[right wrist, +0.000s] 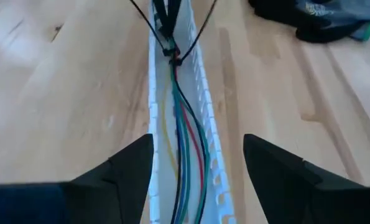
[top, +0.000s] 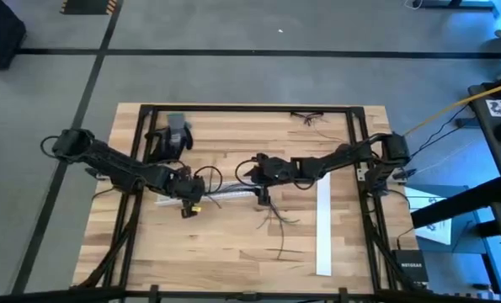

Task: Ziptie cables
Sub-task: Put the colored ziptied cables into the white cable duct

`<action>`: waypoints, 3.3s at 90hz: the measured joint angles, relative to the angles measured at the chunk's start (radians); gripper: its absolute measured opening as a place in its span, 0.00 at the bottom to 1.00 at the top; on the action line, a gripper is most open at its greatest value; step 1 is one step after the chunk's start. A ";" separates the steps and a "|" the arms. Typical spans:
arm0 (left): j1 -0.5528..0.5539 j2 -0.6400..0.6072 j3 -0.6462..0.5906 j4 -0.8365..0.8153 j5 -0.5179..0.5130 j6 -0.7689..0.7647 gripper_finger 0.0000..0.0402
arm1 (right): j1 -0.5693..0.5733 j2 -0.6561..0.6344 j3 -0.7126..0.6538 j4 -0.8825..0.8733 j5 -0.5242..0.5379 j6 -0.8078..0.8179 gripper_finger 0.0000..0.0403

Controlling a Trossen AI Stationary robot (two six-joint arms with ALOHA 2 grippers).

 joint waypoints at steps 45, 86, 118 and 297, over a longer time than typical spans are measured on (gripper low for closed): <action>-0.012 0.131 -0.010 0.440 0.036 0.111 0.01 | 0.000 -0.178 0.000 -0.310 0.036 -0.051 0.60; -0.015 0.110 0.205 0.121 0.035 0.106 0.01 | 0.000 -0.087 -0.225 0.352 -0.071 -0.032 0.60; -0.022 0.050 0.234 0.036 0.026 0.044 0.01 | 0.000 0.011 -0.216 0.335 -0.051 -0.052 0.60; -0.016 0.219 0.097 0.479 -0.007 0.132 0.01 | 0.119 0.069 0.033 0.278 0.098 0.005 0.60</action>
